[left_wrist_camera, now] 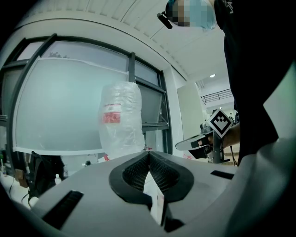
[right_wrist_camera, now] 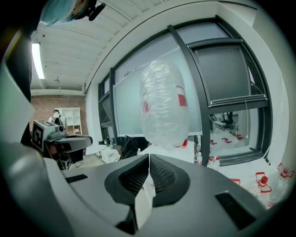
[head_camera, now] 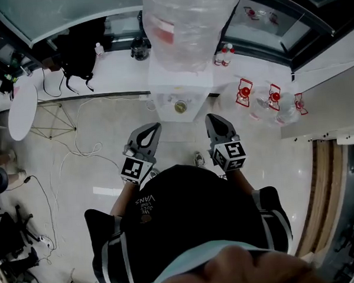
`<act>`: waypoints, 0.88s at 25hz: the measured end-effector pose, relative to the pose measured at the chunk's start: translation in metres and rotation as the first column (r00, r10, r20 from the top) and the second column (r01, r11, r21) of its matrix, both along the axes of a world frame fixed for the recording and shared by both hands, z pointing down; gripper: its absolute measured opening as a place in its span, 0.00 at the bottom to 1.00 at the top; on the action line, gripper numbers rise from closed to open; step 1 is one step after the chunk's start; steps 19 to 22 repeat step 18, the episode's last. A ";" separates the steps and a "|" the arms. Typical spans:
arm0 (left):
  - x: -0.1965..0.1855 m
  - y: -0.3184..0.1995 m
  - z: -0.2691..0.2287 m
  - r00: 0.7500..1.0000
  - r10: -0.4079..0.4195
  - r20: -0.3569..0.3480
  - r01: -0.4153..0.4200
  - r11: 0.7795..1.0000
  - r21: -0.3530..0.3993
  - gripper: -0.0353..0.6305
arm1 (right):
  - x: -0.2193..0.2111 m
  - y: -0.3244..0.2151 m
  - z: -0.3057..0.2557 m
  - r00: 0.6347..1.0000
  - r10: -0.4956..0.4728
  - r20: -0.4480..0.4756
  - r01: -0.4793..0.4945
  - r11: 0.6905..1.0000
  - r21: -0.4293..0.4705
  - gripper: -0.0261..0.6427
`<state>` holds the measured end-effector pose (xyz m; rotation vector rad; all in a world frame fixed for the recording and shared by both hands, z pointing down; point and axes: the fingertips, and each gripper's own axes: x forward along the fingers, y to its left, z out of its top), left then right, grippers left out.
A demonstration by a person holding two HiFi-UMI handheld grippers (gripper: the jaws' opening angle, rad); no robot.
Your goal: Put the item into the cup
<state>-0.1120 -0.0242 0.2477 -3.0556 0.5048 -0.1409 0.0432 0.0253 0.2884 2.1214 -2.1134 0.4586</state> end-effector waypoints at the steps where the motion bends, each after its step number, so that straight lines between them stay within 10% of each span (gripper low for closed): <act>1: 0.000 -0.001 0.000 1.000 -0.002 -0.002 0.002 1.000 0.001 0.08 | 0.000 -0.001 0.001 1.000 0.000 0.000 0.000 1.000 -0.001 0.11; 22: 0.000 -0.011 0.004 0.999 -0.034 -0.016 0.034 0.999 -0.016 0.08 | -0.003 -0.013 0.009 1.000 -0.014 0.007 0.014 1.000 -0.009 0.11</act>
